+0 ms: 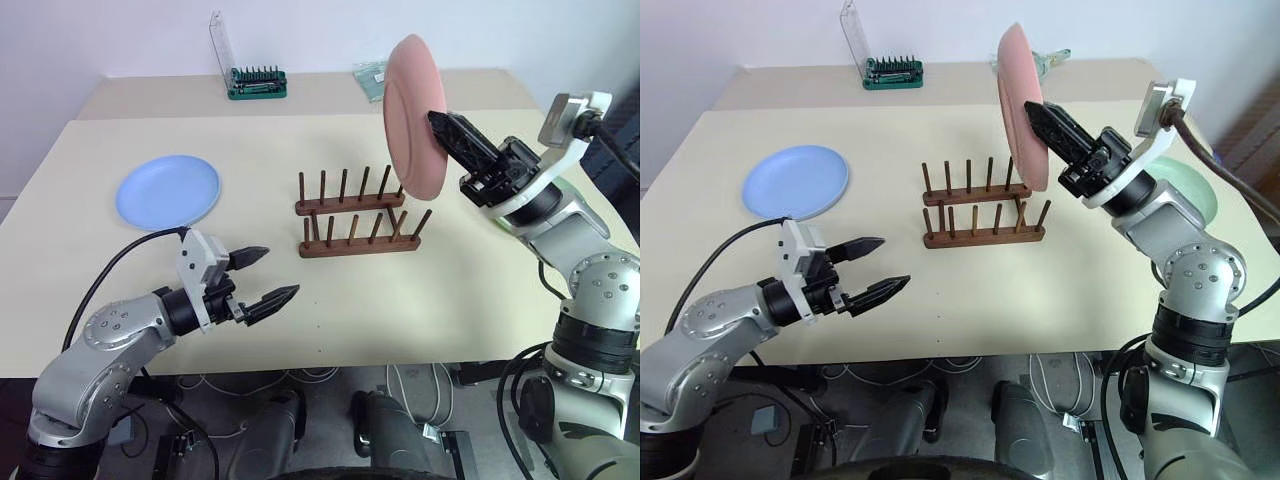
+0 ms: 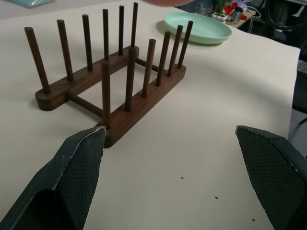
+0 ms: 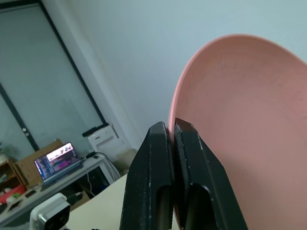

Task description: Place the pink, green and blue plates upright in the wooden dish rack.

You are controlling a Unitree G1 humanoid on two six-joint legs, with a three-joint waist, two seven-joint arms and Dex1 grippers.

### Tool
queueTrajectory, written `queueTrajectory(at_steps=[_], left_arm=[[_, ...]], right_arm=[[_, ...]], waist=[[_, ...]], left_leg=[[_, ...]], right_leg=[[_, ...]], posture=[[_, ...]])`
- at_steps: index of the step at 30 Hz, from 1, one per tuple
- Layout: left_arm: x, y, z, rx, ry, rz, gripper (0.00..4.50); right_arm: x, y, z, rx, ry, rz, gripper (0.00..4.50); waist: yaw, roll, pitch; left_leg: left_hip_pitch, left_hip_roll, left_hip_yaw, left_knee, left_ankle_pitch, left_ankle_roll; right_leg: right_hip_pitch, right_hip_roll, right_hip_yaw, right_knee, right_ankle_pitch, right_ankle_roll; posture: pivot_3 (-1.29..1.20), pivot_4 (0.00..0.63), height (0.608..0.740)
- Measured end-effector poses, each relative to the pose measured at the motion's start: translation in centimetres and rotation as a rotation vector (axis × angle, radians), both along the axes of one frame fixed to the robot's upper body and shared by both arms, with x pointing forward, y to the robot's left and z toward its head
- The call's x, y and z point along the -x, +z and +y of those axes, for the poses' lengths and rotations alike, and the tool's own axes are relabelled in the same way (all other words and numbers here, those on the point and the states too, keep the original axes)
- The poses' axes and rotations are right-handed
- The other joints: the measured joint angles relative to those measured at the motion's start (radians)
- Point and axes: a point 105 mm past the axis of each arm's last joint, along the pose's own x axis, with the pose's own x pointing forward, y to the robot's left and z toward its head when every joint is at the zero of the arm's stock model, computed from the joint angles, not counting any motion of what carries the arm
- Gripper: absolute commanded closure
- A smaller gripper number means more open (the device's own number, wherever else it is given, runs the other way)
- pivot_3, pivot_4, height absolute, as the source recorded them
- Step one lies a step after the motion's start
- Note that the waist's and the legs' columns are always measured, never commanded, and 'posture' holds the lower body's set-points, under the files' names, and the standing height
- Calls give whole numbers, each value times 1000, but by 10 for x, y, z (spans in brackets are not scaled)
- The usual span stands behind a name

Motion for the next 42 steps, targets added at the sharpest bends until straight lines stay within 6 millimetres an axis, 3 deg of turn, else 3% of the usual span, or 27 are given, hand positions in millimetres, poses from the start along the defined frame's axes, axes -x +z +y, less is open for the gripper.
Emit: queueTrajectory(at_steps=[15, 18, 23, 28, 31, 34, 36, 38, 40, 42], left_arm=[[1, 1, -4, 19, -3, 1, 44], [1, 1, -4, 21, -2, 2, 0], [1, 1, -3, 22, 8, 3, 0], [1, 0, -4, 22, 6, 6, 0], [1, 0, -4, 22, 5, 6, 0], [1, -1, -5, 22, 2, 10, 0], [1, -2, -7, 22, -5, 14, 0], [1, -3, -8, 23, -11, 18, 0], [1, -2, -10, 23, -29, 15, 0], [1, 0, -12, 25, -44, 6, 0]], right_arm=[[-21, -27, -26, -146, -58, 173, 4500], [-23, -34, -29, -160, -68, 203, 3594], [-27, -39, -34, -145, -118, 214, 1172], [-44, -42, -59, -106, -335, 183, 1172], [-43, -21, -82, -100, -439, 96, 1172], [-40, -4, -125, 17, -624, 30, 1172], [-39, -9, -151, 115, -734, 38, 1172], [-40, -31, -169, 325, -825, 75, 1172], [-42, -73, -172, 674, -827, 121, 1172], [-42, -108, -168, 884, -771, 157, 1172]], waist=[[0, 0, 0], [0, 0, 0], [-1, 0, 0], [0, 1, 1], [1, 2, 1], [7, 2, 1], [5, 2, 1], [1, 2, 1], [-4, 3, 0], [-9, 4, 0]], left_leg=[[0, 0, 0, 0, 0, 0], [0, 0, 0, 0, 0, 0], [0, 0, 0, 0, 0, 0], [0, 0, 1, 0, 0, 0], [0, 0, 1, 0, 0, 0], [-1, 0, 0, 0, 0, 1], [-1, 0, 1, 0, 0, 2], [-1, 0, 1, 0, -1, 2], [-1, 1, 3, 0, -1, 2], [-1, 1, 3, 0, -1, 2]], right_leg=[[0, 0, 0, 0, 0, 0], [0, 0, 0, 0, 0, 0], [0, 0, 0, 0, 0, 0], [0, 0, 0, -1, 0, 0], [0, 0, 0, -1, 0, 0], [1, 0, -2, -4, 0, 0], [2, 0, -2, -6, 0, 1], [2, 0, -2, -7, 1, 1], [2, 0, -2, -6, 1, 1], [2, 0, -2, -6, 1, 0]], posture=[[0, 150, 740], [0, 150, 740], [0, 150, 740], [0, 150, 740], [0, 150, 740], [0, 150, 740], [0, 150, 740], [0, 150, 740], [0, 150, 740], [0, 150, 740]])
